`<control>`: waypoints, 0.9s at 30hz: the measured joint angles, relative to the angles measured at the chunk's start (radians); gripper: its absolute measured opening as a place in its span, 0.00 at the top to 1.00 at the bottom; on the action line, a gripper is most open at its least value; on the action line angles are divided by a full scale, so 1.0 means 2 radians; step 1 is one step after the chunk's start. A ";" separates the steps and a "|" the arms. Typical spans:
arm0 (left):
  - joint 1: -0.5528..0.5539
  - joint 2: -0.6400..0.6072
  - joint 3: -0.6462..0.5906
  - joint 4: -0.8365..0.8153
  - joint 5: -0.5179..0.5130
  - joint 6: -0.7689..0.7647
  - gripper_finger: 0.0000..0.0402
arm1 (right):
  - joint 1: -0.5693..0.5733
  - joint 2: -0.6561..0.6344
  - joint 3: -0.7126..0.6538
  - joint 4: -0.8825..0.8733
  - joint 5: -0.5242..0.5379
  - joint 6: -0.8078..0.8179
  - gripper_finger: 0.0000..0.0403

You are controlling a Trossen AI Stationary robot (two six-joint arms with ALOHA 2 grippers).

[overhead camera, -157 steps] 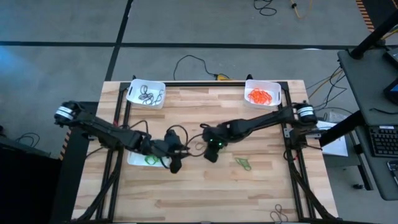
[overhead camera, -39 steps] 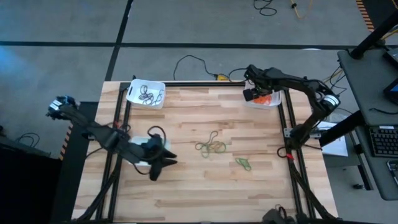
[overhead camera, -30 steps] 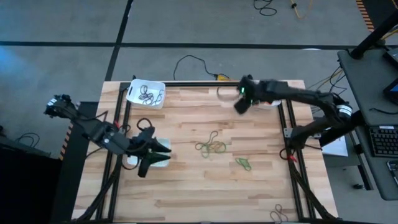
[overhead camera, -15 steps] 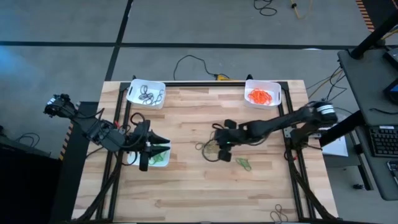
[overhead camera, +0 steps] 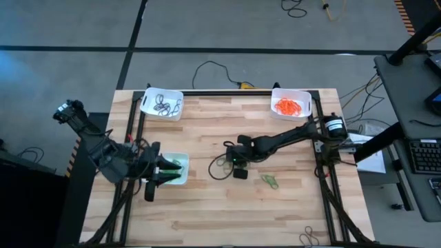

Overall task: Sort rubber bands into baskets
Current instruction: Put the orange rubber band into the top right white bin

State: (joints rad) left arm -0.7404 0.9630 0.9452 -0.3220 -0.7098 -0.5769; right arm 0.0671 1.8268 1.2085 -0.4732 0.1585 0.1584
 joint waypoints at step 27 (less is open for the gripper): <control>-0.026 0.000 -0.013 -0.020 -0.071 -0.019 0.71 | -0.016 0.025 0.001 -0.008 -0.044 -0.019 0.94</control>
State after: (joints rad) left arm -0.7933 0.9638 0.9192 -0.3616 -0.8515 -0.6153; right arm 0.0354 1.8777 1.2110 -0.4890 0.0704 0.1197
